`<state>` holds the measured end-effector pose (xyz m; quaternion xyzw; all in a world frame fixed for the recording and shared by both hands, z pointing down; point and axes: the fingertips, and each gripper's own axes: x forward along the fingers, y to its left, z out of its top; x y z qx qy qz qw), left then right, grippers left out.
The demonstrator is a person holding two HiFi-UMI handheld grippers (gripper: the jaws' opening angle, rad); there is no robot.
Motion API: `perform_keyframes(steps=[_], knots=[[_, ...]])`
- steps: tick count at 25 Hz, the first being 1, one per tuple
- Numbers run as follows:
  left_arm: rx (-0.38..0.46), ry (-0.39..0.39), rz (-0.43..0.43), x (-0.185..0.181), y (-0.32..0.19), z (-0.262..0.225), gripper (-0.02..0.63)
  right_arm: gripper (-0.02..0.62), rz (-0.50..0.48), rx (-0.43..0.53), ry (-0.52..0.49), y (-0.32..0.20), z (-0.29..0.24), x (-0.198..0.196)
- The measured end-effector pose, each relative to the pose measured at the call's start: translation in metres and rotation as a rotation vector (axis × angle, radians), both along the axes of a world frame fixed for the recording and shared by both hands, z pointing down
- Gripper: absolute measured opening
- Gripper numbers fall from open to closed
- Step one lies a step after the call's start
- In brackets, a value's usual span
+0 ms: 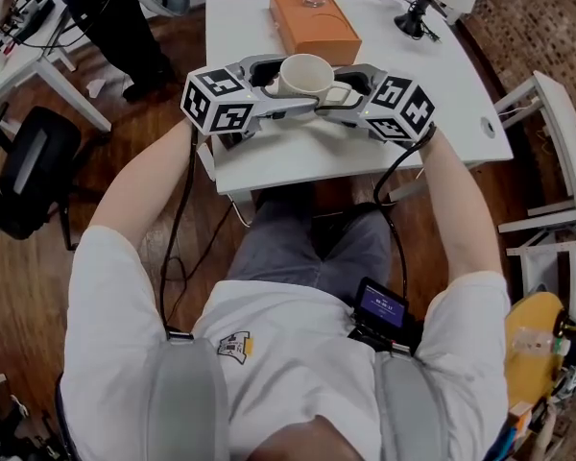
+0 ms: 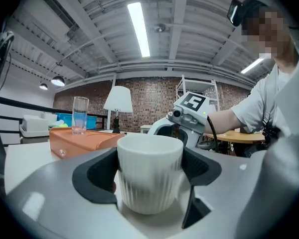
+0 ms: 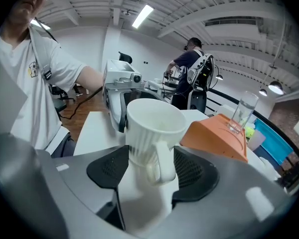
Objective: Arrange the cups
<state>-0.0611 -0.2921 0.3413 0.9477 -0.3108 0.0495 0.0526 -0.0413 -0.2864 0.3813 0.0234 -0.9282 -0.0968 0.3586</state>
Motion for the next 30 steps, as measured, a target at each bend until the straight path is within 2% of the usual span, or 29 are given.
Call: perform_keyframes(steps=[5, 6, 8, 9, 17, 20, 22, 25, 30], knots=[[-0.011, -0.004, 0.000, -0.001, -0.002, 0.005, 0.403, 0.312, -0.004, -0.020, -0.043, -0.004, 0.006, -0.003], [-0.012, -0.004, 0.006, -0.001, -0.002, 0.005, 0.405, 0.333, -0.006, -0.026, -0.057, -0.005, 0.005, -0.005], [-0.012, 0.002, 0.016, -0.001, 0.000, 0.004, 0.407, 0.422, -0.019, -0.058, -0.103, -0.003, 0.000, -0.014], [-0.011, 0.007, 0.020, -0.001, 0.001, 0.004, 0.407, 0.430, -0.030, -0.070, -0.121, -0.001, -0.002, -0.019], [-0.025, 0.039, 0.029, -0.005, 0.004, 0.000, 0.407, 0.411, -0.049, -0.035, -0.120, 0.001, -0.005, -0.031], [0.022, 0.091, 0.019, -0.010, 0.004, -0.021, 0.402, 0.408, -0.037, -0.021, -0.153, -0.002, -0.021, -0.031], [0.080, 0.125, -0.008, -0.018, 0.001, -0.042, 0.393, 0.408, -0.012, -0.011, -0.174, -0.012, -0.035, -0.030], [0.138, 0.134, -0.055, -0.029, -0.004, -0.060, 0.368, 0.407, 0.039, -0.001, -0.207, -0.034, -0.056, -0.027], [0.098, 0.125, -0.098, -0.036, -0.007, -0.043, 0.327, 0.406, 0.132, 0.023, -0.279, -0.078, -0.091, -0.027]])
